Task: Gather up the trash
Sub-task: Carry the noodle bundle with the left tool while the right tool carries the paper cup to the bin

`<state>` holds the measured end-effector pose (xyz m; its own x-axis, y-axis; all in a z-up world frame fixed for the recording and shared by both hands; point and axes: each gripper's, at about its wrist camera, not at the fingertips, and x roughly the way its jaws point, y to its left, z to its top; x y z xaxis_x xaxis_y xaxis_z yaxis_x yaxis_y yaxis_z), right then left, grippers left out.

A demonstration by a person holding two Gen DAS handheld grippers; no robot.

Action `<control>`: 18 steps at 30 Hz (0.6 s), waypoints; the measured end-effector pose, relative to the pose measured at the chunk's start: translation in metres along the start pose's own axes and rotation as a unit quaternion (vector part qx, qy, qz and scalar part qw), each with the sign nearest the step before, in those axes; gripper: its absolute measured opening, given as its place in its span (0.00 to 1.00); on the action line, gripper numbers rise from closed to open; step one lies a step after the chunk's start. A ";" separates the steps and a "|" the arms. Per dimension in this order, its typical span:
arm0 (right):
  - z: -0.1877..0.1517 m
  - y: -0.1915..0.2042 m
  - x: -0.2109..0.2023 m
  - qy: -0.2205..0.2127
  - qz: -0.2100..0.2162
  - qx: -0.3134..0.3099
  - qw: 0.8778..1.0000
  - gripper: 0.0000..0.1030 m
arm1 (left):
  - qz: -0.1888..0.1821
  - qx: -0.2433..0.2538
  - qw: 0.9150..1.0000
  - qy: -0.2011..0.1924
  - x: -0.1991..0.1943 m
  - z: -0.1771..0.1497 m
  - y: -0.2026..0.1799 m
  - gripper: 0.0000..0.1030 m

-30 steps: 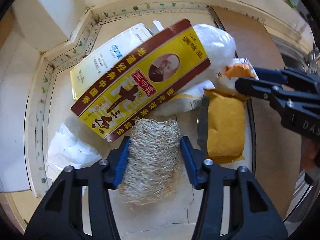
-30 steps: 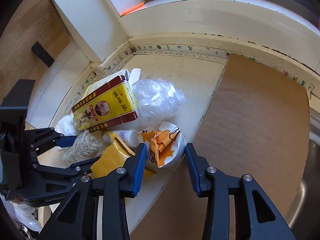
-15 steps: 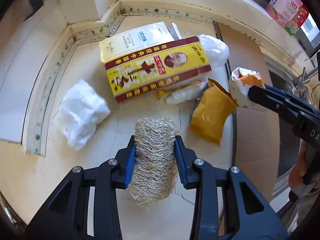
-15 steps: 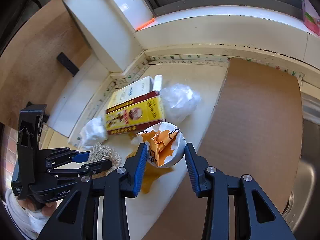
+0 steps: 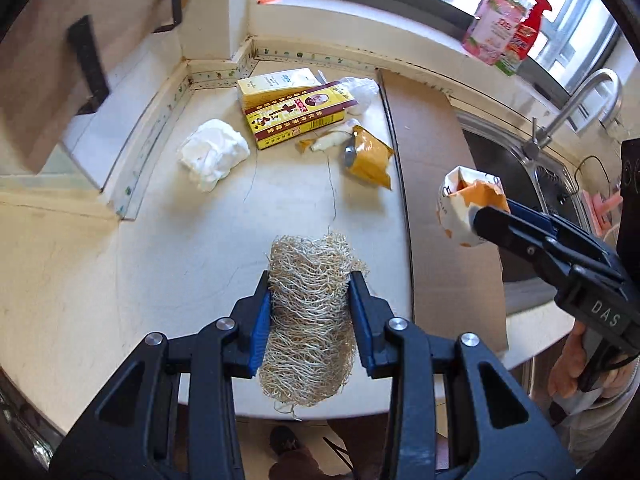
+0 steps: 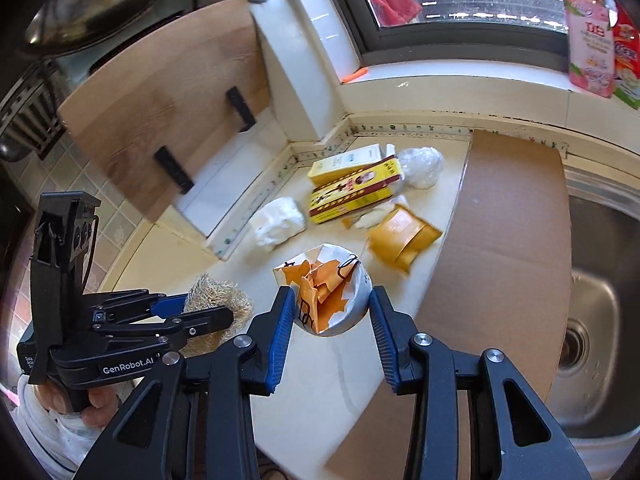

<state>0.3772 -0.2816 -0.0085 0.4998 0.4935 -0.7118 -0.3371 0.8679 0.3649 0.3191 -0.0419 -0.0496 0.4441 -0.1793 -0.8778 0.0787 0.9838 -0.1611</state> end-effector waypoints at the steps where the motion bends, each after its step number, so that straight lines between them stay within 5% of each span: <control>1: -0.010 0.010 -0.007 -0.004 -0.004 0.000 1.000 0.37 | 0.001 0.005 1.000 -0.006 -0.008 -0.011 0.001 0.31; 11: -0.138 0.119 -0.060 -0.015 -0.049 0.012 0.999 0.37 | -0.019 0.018 1.000 -0.018 -0.061 -0.122 0.023 0.31; 18: -0.222 0.177 -0.066 0.015 -0.073 0.004 0.997 0.37 | -0.025 0.026 0.999 0.002 -0.064 -0.186 0.031 0.31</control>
<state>0.1073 -0.1729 -0.0307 0.5185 0.3607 -0.7753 -0.2573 0.9305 0.2608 0.1273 -0.0003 -0.0819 0.4344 -0.2288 -0.8712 0.1470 0.9722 -0.1820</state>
